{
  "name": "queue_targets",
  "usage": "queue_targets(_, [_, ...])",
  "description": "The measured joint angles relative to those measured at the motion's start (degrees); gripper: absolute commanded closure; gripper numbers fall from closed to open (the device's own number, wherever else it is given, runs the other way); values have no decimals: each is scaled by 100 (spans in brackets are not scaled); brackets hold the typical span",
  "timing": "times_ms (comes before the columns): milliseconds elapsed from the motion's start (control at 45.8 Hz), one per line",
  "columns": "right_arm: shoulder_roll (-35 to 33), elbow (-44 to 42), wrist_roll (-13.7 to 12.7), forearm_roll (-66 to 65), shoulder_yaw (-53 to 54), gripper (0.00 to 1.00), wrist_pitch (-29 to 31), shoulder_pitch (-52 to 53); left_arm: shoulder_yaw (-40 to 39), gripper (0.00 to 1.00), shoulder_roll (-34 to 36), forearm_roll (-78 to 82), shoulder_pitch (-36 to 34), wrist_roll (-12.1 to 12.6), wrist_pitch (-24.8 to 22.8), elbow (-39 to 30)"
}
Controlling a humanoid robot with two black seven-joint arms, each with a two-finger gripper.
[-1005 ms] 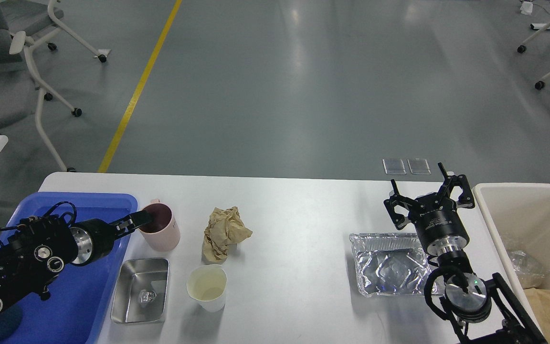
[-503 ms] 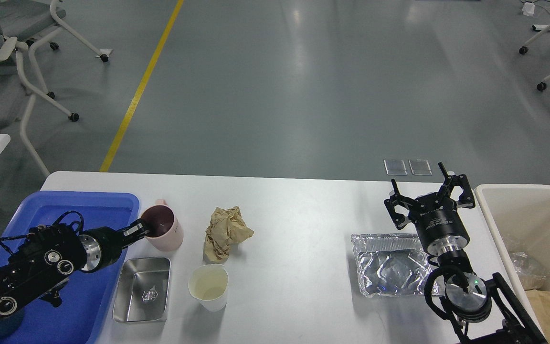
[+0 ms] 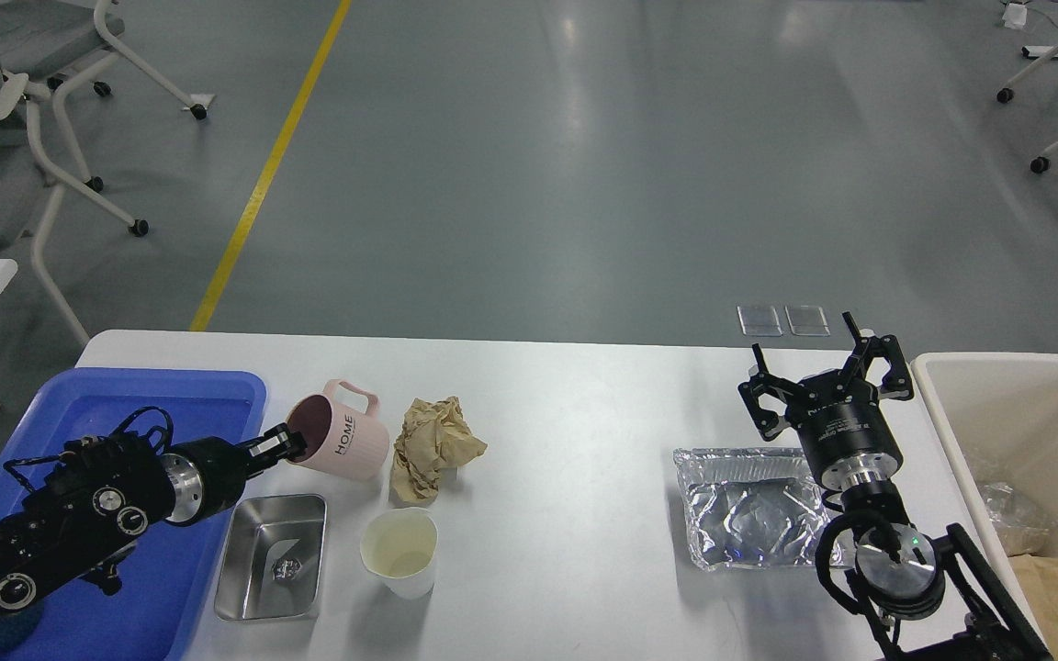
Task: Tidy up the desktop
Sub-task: 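Lift the pink mug with the left gripper and set it in the blue tray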
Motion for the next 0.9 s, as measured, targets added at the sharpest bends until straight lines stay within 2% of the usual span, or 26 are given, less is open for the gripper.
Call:
queue_targets(306, [14,0,0,0,-27,0,-2,26,32,100,1850,-42,-222,71,-378,-1518])
queue_targets(524, [33,0,0,-8,-58,0,-3,44,520,100,3503,-33,-188,-5,-553,-2507])
queue_targets(721, [50,0,0,-8,-86,0,-3,46,973,100,4558,-23,-177,-93,-624,-2717])
queue_targets(896, [67,-45,0,-8,-162,0,-2,66,1500,100,4778,-28,-169,-143,-409,-2615])
